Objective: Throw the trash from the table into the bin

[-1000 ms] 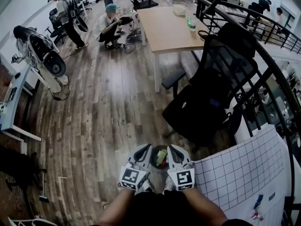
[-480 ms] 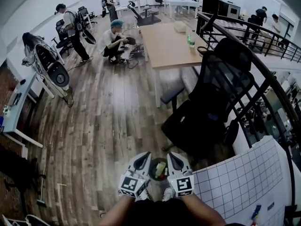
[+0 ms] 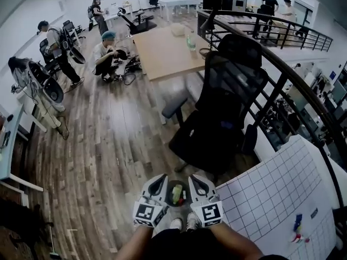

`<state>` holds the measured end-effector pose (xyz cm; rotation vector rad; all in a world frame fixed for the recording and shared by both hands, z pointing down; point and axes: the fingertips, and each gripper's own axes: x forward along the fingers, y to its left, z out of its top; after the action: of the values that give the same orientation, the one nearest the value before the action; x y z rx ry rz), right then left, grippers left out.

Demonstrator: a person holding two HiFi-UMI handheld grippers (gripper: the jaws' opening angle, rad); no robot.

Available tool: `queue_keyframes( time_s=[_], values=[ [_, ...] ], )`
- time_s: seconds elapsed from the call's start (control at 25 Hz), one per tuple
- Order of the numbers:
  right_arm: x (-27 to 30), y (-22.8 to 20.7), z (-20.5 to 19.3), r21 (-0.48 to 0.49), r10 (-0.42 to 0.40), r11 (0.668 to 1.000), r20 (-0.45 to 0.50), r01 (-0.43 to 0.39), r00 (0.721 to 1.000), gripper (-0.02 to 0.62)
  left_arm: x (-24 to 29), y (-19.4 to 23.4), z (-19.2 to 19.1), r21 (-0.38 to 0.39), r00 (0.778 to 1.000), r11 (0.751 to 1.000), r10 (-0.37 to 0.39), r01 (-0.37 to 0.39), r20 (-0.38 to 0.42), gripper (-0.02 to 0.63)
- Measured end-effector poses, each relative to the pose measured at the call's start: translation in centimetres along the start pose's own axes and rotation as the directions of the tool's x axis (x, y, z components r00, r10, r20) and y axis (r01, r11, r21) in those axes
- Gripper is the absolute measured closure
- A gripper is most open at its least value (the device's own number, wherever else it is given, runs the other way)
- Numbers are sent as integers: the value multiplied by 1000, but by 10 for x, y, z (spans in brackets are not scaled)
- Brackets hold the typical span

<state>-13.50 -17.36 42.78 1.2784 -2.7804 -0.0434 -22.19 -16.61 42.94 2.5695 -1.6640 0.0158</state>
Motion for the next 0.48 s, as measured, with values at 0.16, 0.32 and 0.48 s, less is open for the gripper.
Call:
queue_keyframes(
  time_s=[0.16,0.32,0.48],
  values=[
    [-27,-6,-1,1,-116,993,-10,116,993,572,3,-21,6,11,993,993,-120,120,8,588],
    [-63,-22,-6,18,-288,957,-25,288,957,572,11,-49,6,10,963,963,-268,268,0,588],
    [-88,-51,-23,29,-442,896,-25,443,897,572,34,-75,-5,13,915,915,-404,404,4,588]
  ],
)
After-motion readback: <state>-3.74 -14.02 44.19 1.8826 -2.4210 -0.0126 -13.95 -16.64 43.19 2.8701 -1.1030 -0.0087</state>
